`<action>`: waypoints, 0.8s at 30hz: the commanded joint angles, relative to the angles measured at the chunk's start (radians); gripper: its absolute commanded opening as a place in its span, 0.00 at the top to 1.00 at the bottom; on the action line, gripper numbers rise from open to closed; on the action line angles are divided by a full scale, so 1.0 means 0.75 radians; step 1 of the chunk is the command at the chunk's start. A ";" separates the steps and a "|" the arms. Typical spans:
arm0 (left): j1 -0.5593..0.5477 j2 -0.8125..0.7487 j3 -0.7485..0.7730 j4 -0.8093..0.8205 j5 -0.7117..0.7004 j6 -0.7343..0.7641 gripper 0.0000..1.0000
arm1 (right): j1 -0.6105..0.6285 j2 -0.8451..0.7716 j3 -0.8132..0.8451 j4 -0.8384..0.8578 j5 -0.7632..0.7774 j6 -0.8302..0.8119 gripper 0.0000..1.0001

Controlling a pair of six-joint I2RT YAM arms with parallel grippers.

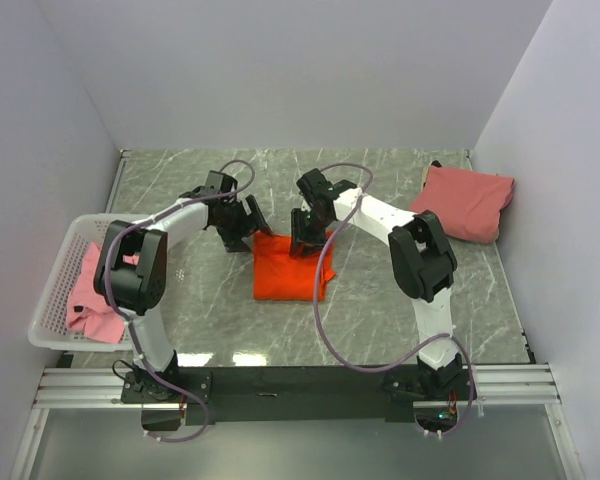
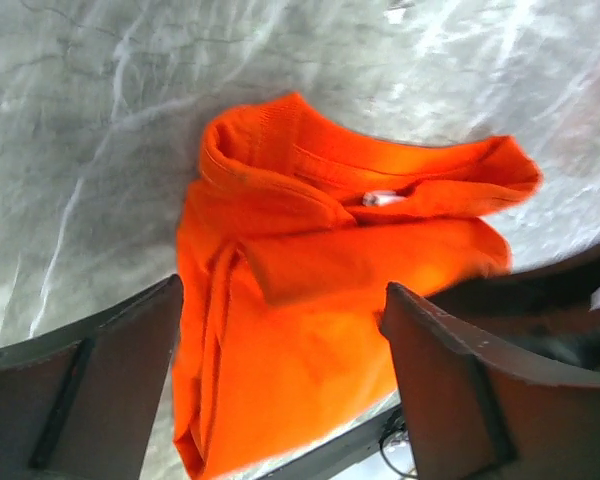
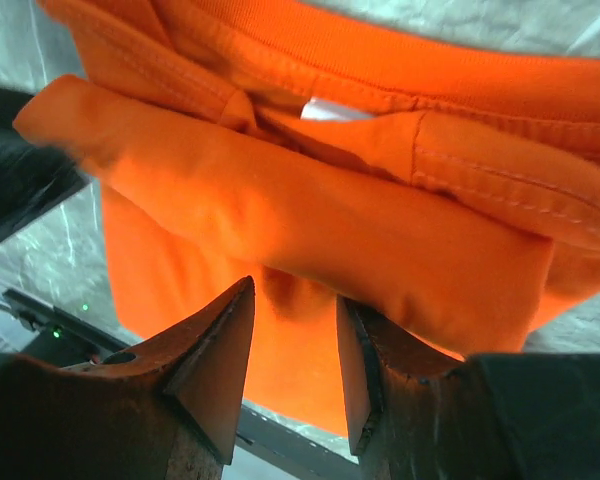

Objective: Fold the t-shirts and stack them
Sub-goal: Fold the tshirt

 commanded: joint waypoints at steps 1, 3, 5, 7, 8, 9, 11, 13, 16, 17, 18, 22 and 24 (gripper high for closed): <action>0.005 -0.164 0.090 -0.045 -0.039 0.029 0.12 | -0.020 0.014 0.087 0.013 0.045 0.038 0.55; 0.001 -0.215 0.080 -0.043 -0.037 0.022 0.10 | -0.030 0.028 0.103 0.011 0.072 0.054 0.55; -0.021 -0.315 0.027 -0.026 -0.030 0.006 0.08 | -0.045 0.049 0.120 0.009 0.092 0.068 0.55; -0.050 -0.415 -0.042 -0.018 -0.039 0.000 0.07 | -0.057 0.065 0.126 0.005 0.099 0.079 0.55; -0.066 -0.446 -0.071 -0.006 -0.039 -0.006 0.07 | -0.063 0.079 0.126 0.009 0.099 0.085 0.55; -0.101 -0.501 -0.102 0.002 -0.032 -0.026 0.06 | -0.071 0.085 0.128 0.017 0.099 0.085 0.55; -0.136 -0.544 -0.204 0.033 -0.002 -0.061 0.06 | -0.075 0.106 0.130 0.022 0.097 0.081 0.55; -0.187 -0.579 -0.296 0.084 0.013 -0.119 0.06 | -0.077 0.116 0.136 0.028 0.095 0.079 0.55; -0.262 -0.567 -0.349 0.133 0.019 -0.172 0.06 | -0.094 0.131 0.138 0.044 0.080 0.075 0.51; -0.299 -0.557 -0.349 0.147 0.023 -0.188 0.06 | -0.100 0.133 0.140 0.050 0.076 0.073 0.49; -0.320 -0.533 -0.347 0.164 0.031 -0.194 0.06 | -0.102 0.131 0.136 0.054 0.066 0.067 0.48; -0.416 -0.436 -0.311 0.204 0.017 -0.207 0.06 | -0.128 0.090 0.114 0.077 0.058 0.050 0.43; -0.432 -0.373 -0.319 0.233 0.015 -0.221 0.06 | -0.157 0.045 0.073 0.085 0.064 0.046 0.42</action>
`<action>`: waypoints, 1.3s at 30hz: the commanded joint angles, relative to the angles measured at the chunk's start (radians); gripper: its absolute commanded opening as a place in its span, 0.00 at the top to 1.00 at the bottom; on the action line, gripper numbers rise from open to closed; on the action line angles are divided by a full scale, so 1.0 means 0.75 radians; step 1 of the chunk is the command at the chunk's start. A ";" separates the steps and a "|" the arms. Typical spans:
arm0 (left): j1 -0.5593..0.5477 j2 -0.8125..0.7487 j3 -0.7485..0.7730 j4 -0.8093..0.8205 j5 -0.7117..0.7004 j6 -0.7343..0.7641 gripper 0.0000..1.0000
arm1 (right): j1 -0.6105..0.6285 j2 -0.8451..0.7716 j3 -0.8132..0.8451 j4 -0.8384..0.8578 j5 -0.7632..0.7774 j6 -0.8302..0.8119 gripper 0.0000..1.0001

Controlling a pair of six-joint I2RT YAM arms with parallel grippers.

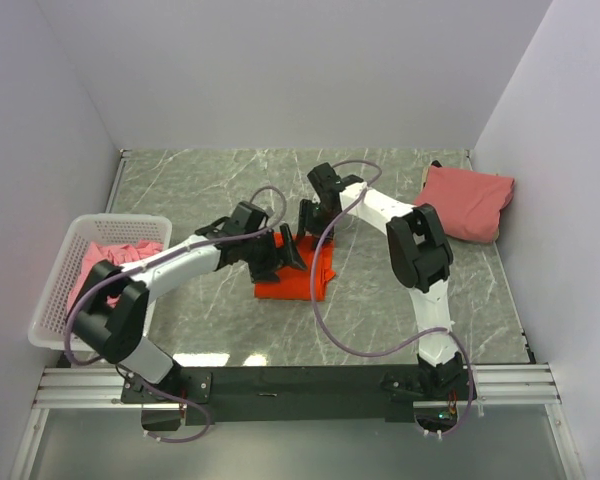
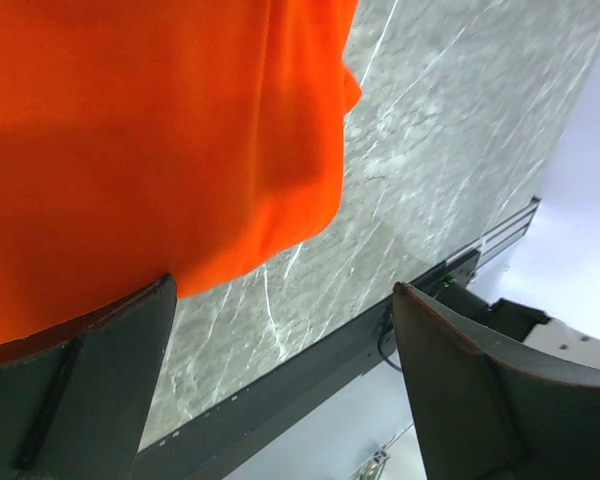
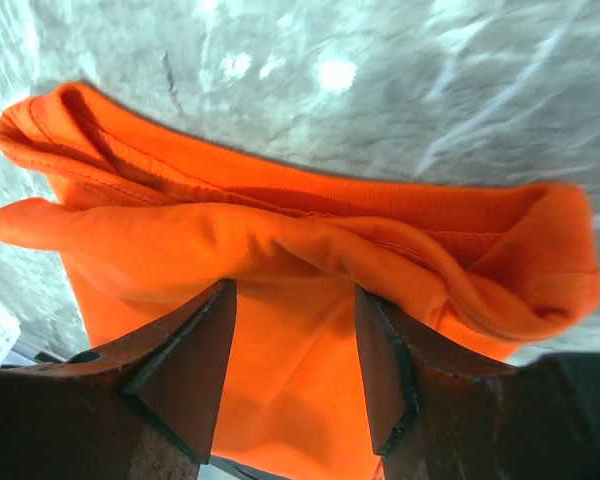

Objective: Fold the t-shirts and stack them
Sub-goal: Fold the tshirt, then neatly place the folded tshirt to the corner

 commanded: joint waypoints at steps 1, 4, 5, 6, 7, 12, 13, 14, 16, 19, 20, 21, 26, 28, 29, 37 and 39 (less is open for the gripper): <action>-0.030 0.073 0.024 0.130 0.012 -0.047 0.06 | -0.055 -0.095 -0.029 0.049 0.024 -0.020 0.41; -0.030 0.138 0.013 0.165 -0.004 -0.049 0.06 | -0.084 -0.199 -0.125 0.055 0.054 -0.036 0.41; -0.030 0.157 0.013 0.172 -0.004 -0.049 0.06 | -0.090 -0.256 -0.154 0.053 0.069 -0.038 0.41; -0.032 0.189 0.001 0.180 -0.004 -0.049 0.06 | -0.094 -0.285 -0.215 0.051 0.093 -0.043 0.41; -0.036 0.202 -0.005 0.190 -0.006 -0.047 0.06 | -0.098 -0.316 -0.252 0.055 0.099 -0.045 0.41; -0.063 0.292 -0.040 0.245 -0.002 -0.043 0.07 | -0.106 -0.514 -0.519 0.133 0.057 -0.036 0.39; -0.067 0.292 -0.042 0.247 -0.002 -0.043 0.07 | -0.106 -0.537 -0.552 0.155 0.038 -0.026 0.37; -0.071 0.290 -0.038 0.247 -0.004 -0.041 0.07 | -0.106 -0.580 -0.583 0.169 0.024 -0.026 0.36; -0.073 0.265 -0.018 0.227 -0.008 -0.041 0.06 | -0.110 -0.617 -0.669 0.216 -0.023 -0.020 0.31; -0.073 0.214 0.046 0.154 -0.029 -0.033 0.05 | -0.130 -0.694 -0.788 0.312 -0.103 0.000 0.29; -0.071 0.200 0.066 0.133 -0.037 -0.027 0.05 | -0.137 -0.707 -0.816 0.337 -0.117 0.006 0.28; -0.071 0.169 0.103 0.106 -0.057 -0.025 0.03 | -0.147 -0.719 -0.869 0.382 -0.138 0.013 0.28; -0.038 0.075 0.136 0.018 -0.121 -0.022 0.01 | -0.229 -0.776 -1.005 0.519 -0.250 0.023 0.27; -0.012 0.038 0.079 0.032 -0.155 -0.020 0.01 | -0.251 -0.783 -1.048 0.574 -0.267 0.011 0.27; 0.031 0.034 0.052 0.053 -0.150 -0.018 0.01 | -0.257 -0.781 -1.060 0.593 -0.275 0.002 0.27; 0.103 0.106 -0.111 0.221 -0.145 -0.004 0.01 | -0.319 -0.701 -1.203 0.885 -0.420 0.041 0.24; 0.103 0.134 -0.116 0.241 -0.156 0.000 0.01 | -0.319 -0.676 -1.203 0.924 -0.420 0.045 0.23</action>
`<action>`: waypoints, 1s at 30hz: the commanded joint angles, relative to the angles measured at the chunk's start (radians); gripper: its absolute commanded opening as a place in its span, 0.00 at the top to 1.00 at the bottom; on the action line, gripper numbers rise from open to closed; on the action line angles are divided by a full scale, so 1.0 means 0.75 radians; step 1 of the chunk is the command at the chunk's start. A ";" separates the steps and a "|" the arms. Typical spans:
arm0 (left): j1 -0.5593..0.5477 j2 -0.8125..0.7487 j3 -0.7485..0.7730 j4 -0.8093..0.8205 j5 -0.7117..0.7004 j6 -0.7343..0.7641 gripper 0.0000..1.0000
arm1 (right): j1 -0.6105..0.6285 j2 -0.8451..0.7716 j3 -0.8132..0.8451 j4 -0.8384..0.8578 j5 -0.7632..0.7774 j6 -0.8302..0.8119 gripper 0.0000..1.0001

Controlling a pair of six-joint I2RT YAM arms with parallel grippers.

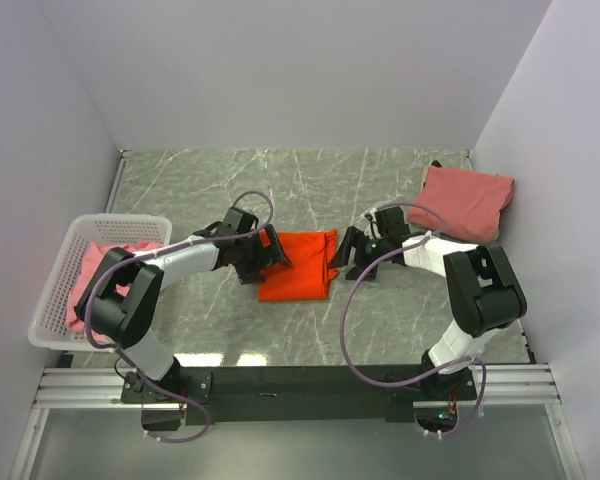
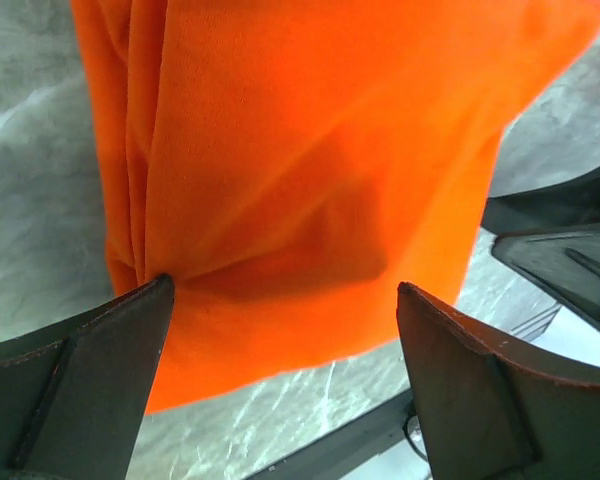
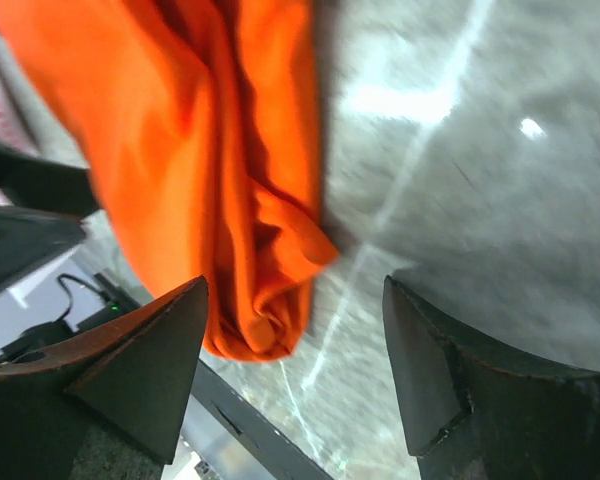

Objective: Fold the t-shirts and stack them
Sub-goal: Neatly place the folded tshirt to the corner

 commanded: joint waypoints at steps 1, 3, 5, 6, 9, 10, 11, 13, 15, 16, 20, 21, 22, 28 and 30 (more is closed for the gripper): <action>-0.009 0.030 -0.010 0.102 -0.015 0.031 0.01 | -0.008 0.055 -0.010 0.188 -0.047 0.011 0.22; -0.009 0.048 -0.020 0.104 -0.021 0.039 0.01 | -0.008 0.075 0.000 0.212 -0.043 0.011 0.21; -0.009 0.055 -0.045 0.106 -0.023 0.045 0.01 | -0.003 0.100 0.010 0.212 -0.053 0.013 0.21; -0.009 0.055 -0.057 0.111 -0.023 0.045 0.01 | 0.003 0.110 0.015 0.210 -0.055 0.009 0.19; -0.009 0.057 -0.096 0.143 -0.005 0.029 0.01 | 0.044 0.143 0.043 0.212 -0.034 -0.001 0.18; -0.009 0.057 -0.102 0.159 -0.003 0.021 0.01 | 0.060 0.163 0.051 0.212 -0.032 -0.003 0.18; -0.009 0.063 -0.112 0.166 0.002 0.019 0.01 | 0.098 0.173 0.068 0.212 -0.020 -0.003 0.18; -0.009 0.065 -0.115 0.176 0.012 0.011 0.01 | 0.146 0.200 0.086 0.212 -0.004 0.009 0.17; -0.009 0.067 -0.115 0.180 0.016 0.006 0.01 | 0.219 0.227 0.127 0.212 0.006 0.028 0.17; -0.009 0.067 -0.113 0.178 0.014 0.011 0.01 | 0.240 0.253 0.145 0.212 0.015 0.030 0.17; -0.009 0.067 -0.108 0.178 0.018 0.011 0.01 | 0.326 0.300 0.237 0.151 0.100 0.030 0.17; -0.009 0.067 -0.108 0.178 0.020 0.011 0.01 | 0.330 0.310 0.246 0.145 0.127 0.040 0.18; -0.009 0.067 -0.108 0.178 0.020 0.011 0.01 | 0.332 0.313 0.256 0.137 0.137 0.044 0.20; -0.009 0.059 -0.109 0.199 0.042 -0.012 0.01 | 0.352 0.355 0.278 0.086 0.197 0.058 0.75; -0.009 0.049 -0.080 0.162 0.038 0.000 0.01 | 0.350 0.364 0.280 0.061 0.209 0.056 1.00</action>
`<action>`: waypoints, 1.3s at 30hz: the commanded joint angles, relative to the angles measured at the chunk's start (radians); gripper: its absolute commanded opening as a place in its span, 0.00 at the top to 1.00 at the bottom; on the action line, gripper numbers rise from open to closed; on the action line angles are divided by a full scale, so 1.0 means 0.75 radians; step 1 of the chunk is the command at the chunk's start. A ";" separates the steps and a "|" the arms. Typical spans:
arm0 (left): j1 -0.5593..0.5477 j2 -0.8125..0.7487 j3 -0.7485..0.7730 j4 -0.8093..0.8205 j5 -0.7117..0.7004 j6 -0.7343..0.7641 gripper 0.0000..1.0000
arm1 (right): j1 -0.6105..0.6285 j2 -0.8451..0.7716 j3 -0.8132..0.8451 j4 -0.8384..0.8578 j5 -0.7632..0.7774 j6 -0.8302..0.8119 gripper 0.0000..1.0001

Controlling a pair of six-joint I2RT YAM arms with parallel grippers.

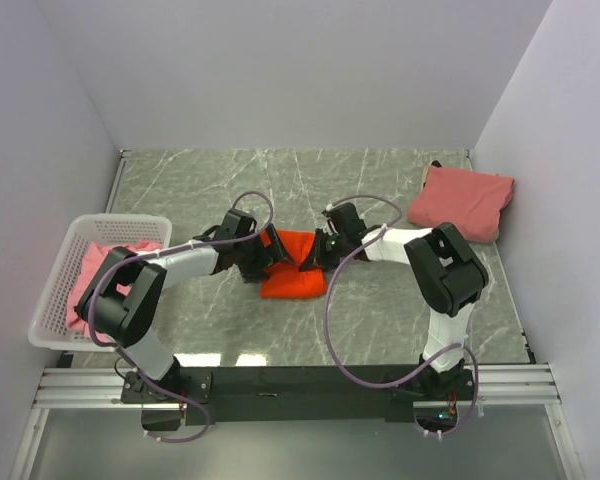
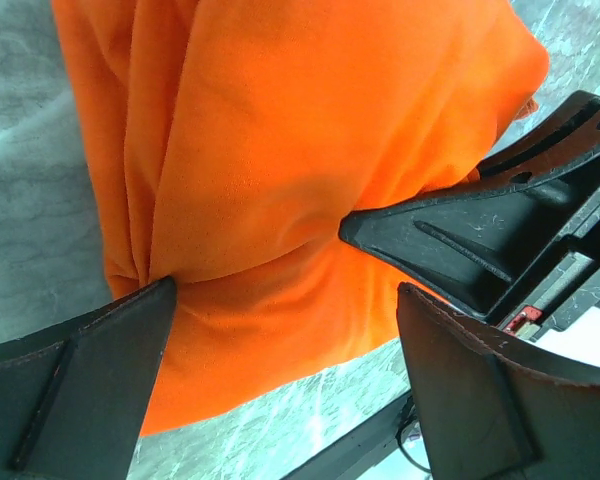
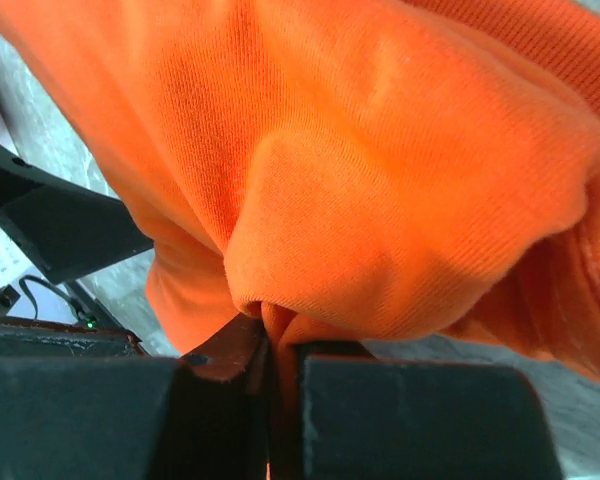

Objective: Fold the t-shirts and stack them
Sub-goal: Neatly place the folded tshirt to the corner

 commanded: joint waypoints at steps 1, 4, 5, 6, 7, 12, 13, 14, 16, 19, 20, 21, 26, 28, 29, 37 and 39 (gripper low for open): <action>-0.007 0.004 0.024 -0.065 -0.007 0.024 0.01 | 0.021 0.045 0.026 -0.126 0.123 -0.026 1.00; 0.031 -0.051 0.057 -0.126 0.005 0.040 0.01 | 0.001 0.004 0.081 -0.236 0.185 -0.093 1.00; 0.046 -0.072 0.061 -0.143 0.009 0.044 0.01 | -0.032 -0.014 0.097 -0.309 0.238 -0.134 1.00; 0.062 -0.092 0.061 -0.155 0.017 0.054 0.01 | -0.050 -0.047 0.120 -0.346 0.256 -0.158 1.00; 0.095 -0.135 0.059 -0.192 0.019 0.061 0.01 | -0.073 -0.063 0.164 -0.383 0.269 -0.187 1.00; 0.177 -0.276 -0.002 -0.266 0.031 0.118 0.01 | -0.254 -0.123 0.395 -0.706 0.332 -0.453 1.00; 0.191 -0.315 -0.035 -0.272 0.036 0.120 0.01 | -0.271 -0.113 0.507 -0.763 0.344 -0.502 1.00; 0.197 -0.332 -0.053 -0.282 0.036 0.126 0.01 | -0.285 -0.090 0.567 -0.875 0.367 -0.593 1.00; 0.205 -0.374 -0.117 -0.286 0.040 0.132 0.01 | -0.318 -0.068 0.724 -0.972 0.449 -0.670 1.00; 0.211 -0.413 -0.203 -0.280 0.048 0.124 0.01 | -0.389 -0.045 0.900 -1.089 0.516 -0.748 1.00; 0.211 -0.422 -0.221 -0.276 0.054 0.122 0.01 | -0.410 -0.041 0.942 -1.132 0.533 -0.768 1.00; 0.214 -0.430 -0.242 -0.268 0.054 0.114 0.01 | -0.424 -0.037 0.983 -1.150 0.549 -0.778 1.00; 0.214 -0.481 -0.346 -0.245 0.058 0.089 0.01 | -0.561 -0.009 1.269 -1.248 0.594 -0.842 1.00; 0.214 -0.491 -0.375 -0.239 0.060 0.081 0.01 | -0.606 0.014 1.414 -1.293 0.594 -0.846 1.00; 0.211 -0.495 -0.381 -0.239 0.064 0.079 0.01 | -0.649 0.034 1.459 -1.334 0.602 -0.848 1.00; 0.214 -0.538 -0.418 -0.251 0.058 0.069 0.01 | -0.919 0.004 1.509 -1.333 0.531 -0.858 1.00; 0.214 -0.544 -0.424 -0.253 0.060 0.067 0.01 | -0.985 0.012 1.462 -1.335 0.518 -0.858 1.00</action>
